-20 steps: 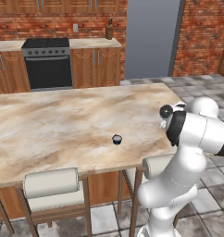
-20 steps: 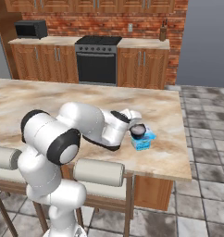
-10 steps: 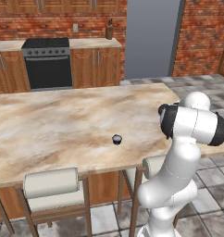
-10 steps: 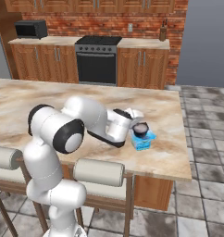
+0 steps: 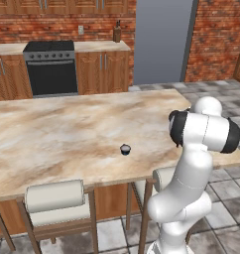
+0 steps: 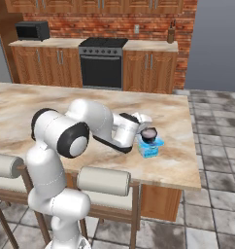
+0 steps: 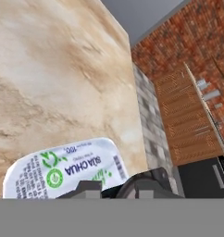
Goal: Stack the yogurt containers by placing the smaller containers on top of the larger containers.
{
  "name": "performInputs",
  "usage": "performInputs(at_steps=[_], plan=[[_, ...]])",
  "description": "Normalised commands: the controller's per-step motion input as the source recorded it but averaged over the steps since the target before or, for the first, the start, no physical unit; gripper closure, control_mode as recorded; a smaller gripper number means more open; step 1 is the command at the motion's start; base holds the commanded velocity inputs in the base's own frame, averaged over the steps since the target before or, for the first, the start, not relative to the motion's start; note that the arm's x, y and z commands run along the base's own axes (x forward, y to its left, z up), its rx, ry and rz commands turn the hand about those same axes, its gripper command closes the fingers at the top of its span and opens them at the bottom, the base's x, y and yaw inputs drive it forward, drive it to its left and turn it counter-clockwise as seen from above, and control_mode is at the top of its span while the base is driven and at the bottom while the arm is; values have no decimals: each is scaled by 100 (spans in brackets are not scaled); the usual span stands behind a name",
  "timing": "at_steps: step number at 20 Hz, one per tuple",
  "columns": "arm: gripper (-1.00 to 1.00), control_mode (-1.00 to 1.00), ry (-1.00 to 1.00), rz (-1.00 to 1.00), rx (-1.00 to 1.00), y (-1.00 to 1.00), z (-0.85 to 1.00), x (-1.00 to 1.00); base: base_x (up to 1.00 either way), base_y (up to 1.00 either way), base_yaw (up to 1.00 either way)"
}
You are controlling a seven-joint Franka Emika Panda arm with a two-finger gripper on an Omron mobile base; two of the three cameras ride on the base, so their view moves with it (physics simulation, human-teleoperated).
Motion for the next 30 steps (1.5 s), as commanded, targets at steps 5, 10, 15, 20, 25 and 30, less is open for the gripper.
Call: performInputs(at_steps=[5, 10, 15, 20, 25, 30], plan=[[-100, -100, 0, -2, 0, 0, -11, 0, 0, 0, 0], [-100, -100, 0, -1, 0, 2, -1, 0, 0, 0, 0], [-100, -100, 0, 0, 0, 5, 0, -2, 0, 0, 0], [-100, -100, 0, 0, 0, 14, 5, -10, 0, 0, 0], [-100, -100, 0, -1, 0, 19, 30, -23, 0, 0, 0], [-100, -100, 0, -2, 0, 23, 38, -26, 0, 0, 0]])
